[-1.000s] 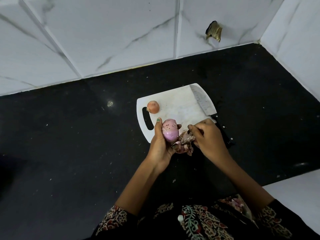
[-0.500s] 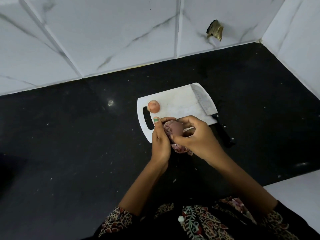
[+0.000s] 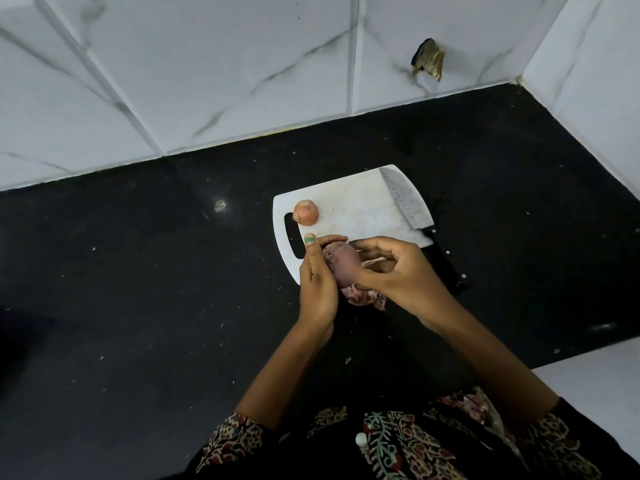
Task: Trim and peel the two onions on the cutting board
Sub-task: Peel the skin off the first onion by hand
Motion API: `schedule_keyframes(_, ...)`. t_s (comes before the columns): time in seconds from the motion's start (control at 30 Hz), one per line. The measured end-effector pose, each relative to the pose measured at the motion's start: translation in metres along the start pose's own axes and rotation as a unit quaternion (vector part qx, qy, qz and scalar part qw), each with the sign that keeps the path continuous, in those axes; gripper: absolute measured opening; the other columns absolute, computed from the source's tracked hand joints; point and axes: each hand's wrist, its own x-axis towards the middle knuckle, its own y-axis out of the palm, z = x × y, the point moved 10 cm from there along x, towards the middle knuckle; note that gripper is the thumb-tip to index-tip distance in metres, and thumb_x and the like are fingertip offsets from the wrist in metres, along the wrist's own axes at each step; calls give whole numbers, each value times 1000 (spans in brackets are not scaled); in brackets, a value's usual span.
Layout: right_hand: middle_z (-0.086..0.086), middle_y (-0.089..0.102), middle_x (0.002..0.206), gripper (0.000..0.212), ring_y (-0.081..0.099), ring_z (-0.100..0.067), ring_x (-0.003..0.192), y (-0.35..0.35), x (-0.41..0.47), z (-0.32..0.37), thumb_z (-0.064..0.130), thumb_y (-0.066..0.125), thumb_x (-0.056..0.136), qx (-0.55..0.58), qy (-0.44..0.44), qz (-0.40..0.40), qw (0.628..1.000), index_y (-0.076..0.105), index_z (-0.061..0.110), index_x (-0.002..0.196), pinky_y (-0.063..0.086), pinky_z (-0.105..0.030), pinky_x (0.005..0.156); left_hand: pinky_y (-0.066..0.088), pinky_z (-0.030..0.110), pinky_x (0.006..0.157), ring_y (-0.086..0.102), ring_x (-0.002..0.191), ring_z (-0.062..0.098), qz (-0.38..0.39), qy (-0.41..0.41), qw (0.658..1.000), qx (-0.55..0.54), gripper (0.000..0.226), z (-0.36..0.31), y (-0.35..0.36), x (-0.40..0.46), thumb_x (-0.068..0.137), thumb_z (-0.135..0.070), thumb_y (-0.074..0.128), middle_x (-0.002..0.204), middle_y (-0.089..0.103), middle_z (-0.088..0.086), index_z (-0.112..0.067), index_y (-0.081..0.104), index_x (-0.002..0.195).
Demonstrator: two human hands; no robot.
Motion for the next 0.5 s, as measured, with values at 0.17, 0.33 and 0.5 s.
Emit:
schedule_keyframes(0.17,4,69,93,38,68,-9,79,2,0,1,10,75,72,-32,-5,-16,999,66,18,108,57,-24,67,55,33,80,68,88,21,4,-5,1000,7,53,4,1,0,104,-41,19,92,69,10,-16,64,93)
schedule_keyframes(0.33,1,72,89,35,68,-8,76,1,2,-2,-5,68,74,6,-10,-1,1000,69,19,100,58,-25,69,53,37,80,68,95,27,-17,-51,998,-19,55,13,-4,1,103,-47,19,98,71,11,-21,66,90)
schedule_keyframes(0.5,-3,73,94,28,70,-16,88,-3,1,-7,0,70,78,34,-11,-15,999,70,14,103,58,-32,81,54,34,83,66,102,24,-20,-118,992,-50,57,25,-5,-1,100,-54,20,107,70,8,-20,66,102)
